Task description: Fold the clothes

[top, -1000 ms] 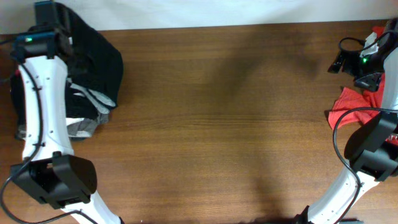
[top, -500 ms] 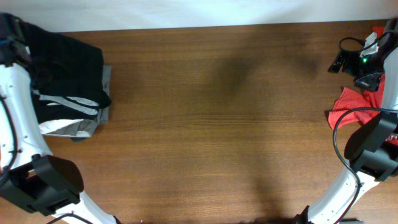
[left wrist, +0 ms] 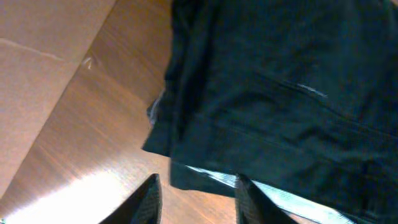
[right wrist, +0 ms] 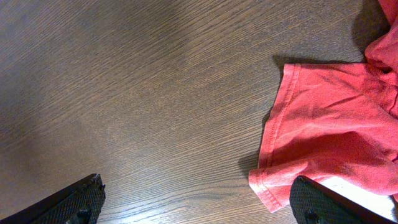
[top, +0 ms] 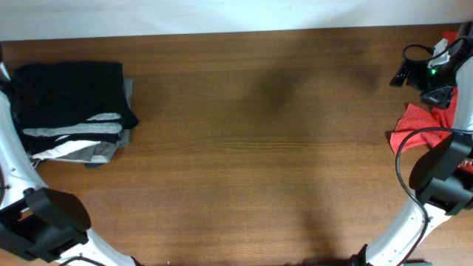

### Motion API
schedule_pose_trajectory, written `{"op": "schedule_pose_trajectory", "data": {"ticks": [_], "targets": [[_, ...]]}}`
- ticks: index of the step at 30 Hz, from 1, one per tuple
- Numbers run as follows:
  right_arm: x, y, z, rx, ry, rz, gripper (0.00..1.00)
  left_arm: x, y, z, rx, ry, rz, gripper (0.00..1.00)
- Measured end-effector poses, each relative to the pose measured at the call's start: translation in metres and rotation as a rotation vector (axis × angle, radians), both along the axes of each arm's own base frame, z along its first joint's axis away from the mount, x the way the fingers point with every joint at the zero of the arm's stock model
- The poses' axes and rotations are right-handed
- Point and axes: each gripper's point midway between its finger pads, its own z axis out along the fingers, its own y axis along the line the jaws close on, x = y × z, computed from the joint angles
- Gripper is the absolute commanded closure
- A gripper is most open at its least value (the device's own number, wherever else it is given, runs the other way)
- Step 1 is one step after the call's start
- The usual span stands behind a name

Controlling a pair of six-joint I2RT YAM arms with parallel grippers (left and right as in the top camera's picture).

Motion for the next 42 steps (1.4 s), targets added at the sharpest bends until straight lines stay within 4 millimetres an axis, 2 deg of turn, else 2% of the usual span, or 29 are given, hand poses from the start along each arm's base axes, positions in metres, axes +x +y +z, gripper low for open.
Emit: {"op": "schedule_pose_trajectory", "data": {"ticks": [3, 5, 8, 16, 20, 25, 29, 32, 37, 42], "targets": [[0.0, 0.0, 0.0, 0.0, 0.001, 0.0, 0.01, 0.001, 0.001, -0.002, -0.056, -0.037, 0.003, 0.5], [0.0, 0.0, 0.0, 0.0, 0.0, 0.001, 0.01, 0.007, -0.005, -0.002, -0.113, -0.084, -0.015, 0.69], [0.0, 0.0, 0.0, 0.0, 0.0, 0.0, 0.01, 0.019, -0.02, -0.001, -0.188, -0.135, -0.064, 0.8], [0.0, 0.0, 0.0, 0.0, 0.0, 0.0, 0.01, 0.033, -0.035, -0.002, -0.266, -0.188, -0.116, 0.83], [0.0, 0.0, 0.0, 0.0, 0.0, 0.0, 0.01, 0.038, -0.026, -0.025, -0.298, -0.153, -0.098, 0.89], [0.0, 0.0, 0.0, 0.0, 0.0, 0.0, 0.01, 0.033, -0.004, -0.082, -0.365, -0.05, -0.029, 1.0], [0.0, 0.0, 0.0, 0.0, 0.0, 0.0, 0.01, 0.025, 0.012, -0.12, -0.404, 0.016, 0.022, 1.0], [0.0, 0.0, 0.0, 0.0, 0.0, 0.0, 0.01, 0.021, 0.017, -0.132, -0.438, 0.023, 0.039, 1.0], [0.0, 0.0, 0.0, 0.0, 0.0, 0.0, 0.01, 0.022, 0.016, -0.131, -0.468, 0.004, 0.038, 1.0], [0.0, 0.0, 0.0, 0.0, 0.001, 0.0, 0.01, 0.032, -0.001, -0.115, -0.559, -0.061, -0.002, 1.0]]}}
